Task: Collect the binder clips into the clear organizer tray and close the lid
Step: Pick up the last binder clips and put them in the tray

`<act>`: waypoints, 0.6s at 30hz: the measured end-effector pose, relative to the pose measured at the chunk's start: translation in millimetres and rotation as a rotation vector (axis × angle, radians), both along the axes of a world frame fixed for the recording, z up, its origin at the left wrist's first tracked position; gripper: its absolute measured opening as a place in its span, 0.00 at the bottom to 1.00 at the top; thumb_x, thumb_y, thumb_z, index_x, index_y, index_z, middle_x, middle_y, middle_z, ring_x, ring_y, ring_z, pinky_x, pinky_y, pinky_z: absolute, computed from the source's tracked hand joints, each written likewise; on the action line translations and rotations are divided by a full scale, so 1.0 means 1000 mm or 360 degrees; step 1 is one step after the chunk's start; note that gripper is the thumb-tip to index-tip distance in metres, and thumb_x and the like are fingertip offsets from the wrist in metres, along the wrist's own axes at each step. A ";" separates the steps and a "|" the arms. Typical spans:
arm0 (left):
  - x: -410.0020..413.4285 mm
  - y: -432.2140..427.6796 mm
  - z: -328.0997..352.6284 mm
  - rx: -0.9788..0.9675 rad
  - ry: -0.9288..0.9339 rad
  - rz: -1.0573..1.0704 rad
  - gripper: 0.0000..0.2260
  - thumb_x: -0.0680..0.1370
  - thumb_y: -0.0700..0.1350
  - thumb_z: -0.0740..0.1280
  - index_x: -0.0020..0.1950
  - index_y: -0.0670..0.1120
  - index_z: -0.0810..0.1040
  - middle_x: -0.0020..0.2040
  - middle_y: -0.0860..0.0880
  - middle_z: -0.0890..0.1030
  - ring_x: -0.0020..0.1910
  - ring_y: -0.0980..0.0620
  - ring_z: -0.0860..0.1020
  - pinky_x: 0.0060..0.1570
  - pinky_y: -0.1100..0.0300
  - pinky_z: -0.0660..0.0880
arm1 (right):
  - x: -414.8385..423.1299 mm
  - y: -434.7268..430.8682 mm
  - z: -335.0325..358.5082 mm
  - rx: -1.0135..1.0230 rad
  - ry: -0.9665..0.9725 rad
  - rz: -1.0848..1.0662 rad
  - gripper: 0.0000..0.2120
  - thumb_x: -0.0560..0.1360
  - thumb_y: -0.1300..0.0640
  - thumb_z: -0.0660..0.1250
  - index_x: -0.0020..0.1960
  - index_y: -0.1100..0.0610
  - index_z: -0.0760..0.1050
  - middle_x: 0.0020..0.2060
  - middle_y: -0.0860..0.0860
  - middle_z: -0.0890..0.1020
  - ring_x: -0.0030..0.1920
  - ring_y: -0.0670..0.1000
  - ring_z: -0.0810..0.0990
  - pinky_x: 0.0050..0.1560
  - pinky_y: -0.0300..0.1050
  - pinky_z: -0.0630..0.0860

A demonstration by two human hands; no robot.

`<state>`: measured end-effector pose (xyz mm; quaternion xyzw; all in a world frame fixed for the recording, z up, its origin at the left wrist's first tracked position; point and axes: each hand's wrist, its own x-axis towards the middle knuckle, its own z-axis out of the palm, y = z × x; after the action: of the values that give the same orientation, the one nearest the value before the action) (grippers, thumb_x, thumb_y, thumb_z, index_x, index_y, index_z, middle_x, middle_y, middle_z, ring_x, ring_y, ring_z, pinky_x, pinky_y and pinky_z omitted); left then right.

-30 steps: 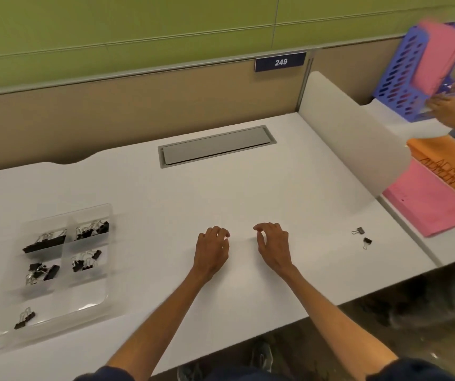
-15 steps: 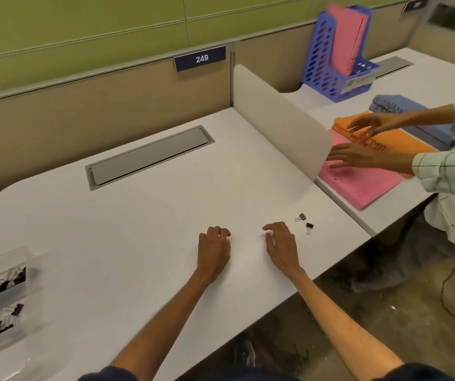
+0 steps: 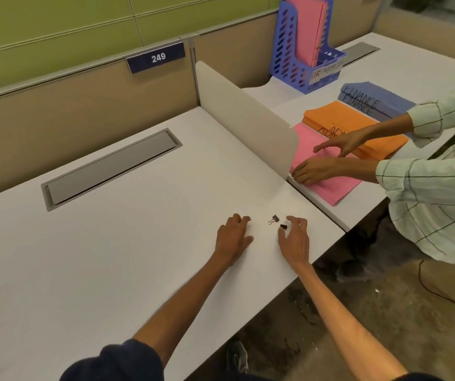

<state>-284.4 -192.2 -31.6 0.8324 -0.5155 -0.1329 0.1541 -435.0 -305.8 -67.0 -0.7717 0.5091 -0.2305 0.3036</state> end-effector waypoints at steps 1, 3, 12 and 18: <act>-0.002 -0.010 0.003 0.0023 0.0000 -0.0048 0.24 0.76 0.50 0.67 0.71 0.50 0.66 0.62 0.46 0.70 0.60 0.46 0.72 0.51 0.52 0.70 | 0.001 -0.002 0.000 0.0030 -0.0003 0.0000 0.15 0.78 0.58 0.66 0.63 0.59 0.73 0.62 0.55 0.72 0.52 0.54 0.79 0.55 0.42 0.74; -0.006 -0.028 0.005 0.0067 -0.0039 -0.0154 0.28 0.75 0.47 0.67 0.73 0.51 0.63 0.66 0.45 0.68 0.63 0.45 0.70 0.52 0.51 0.70 | 0.001 -0.006 0.002 0.0068 -0.0017 -0.0003 0.13 0.78 0.60 0.65 0.62 0.60 0.75 0.60 0.55 0.74 0.54 0.53 0.79 0.55 0.38 0.71; -0.014 -0.071 0.003 0.0209 -0.0472 -0.0698 0.25 0.80 0.41 0.62 0.76 0.51 0.59 0.76 0.46 0.59 0.67 0.44 0.66 0.52 0.49 0.69 | -0.003 -0.010 -0.002 -0.0034 -0.0065 0.0060 0.09 0.78 0.61 0.66 0.57 0.60 0.79 0.52 0.52 0.77 0.48 0.43 0.74 0.46 0.21 0.65; -0.009 -0.066 -0.005 0.0097 -0.0408 -0.0622 0.13 0.77 0.37 0.65 0.61 0.45 0.74 0.55 0.44 0.75 0.52 0.44 0.73 0.37 0.53 0.65 | -0.005 -0.007 -0.008 -0.0085 -0.0119 0.0036 0.08 0.78 0.61 0.67 0.55 0.60 0.80 0.51 0.51 0.78 0.46 0.44 0.75 0.45 0.23 0.67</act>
<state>-293.7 -258.0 -36.3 0.7311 -0.6780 -0.0690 0.0337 -439.5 -312.9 -75.1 -0.7760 0.4824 -0.2694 0.3043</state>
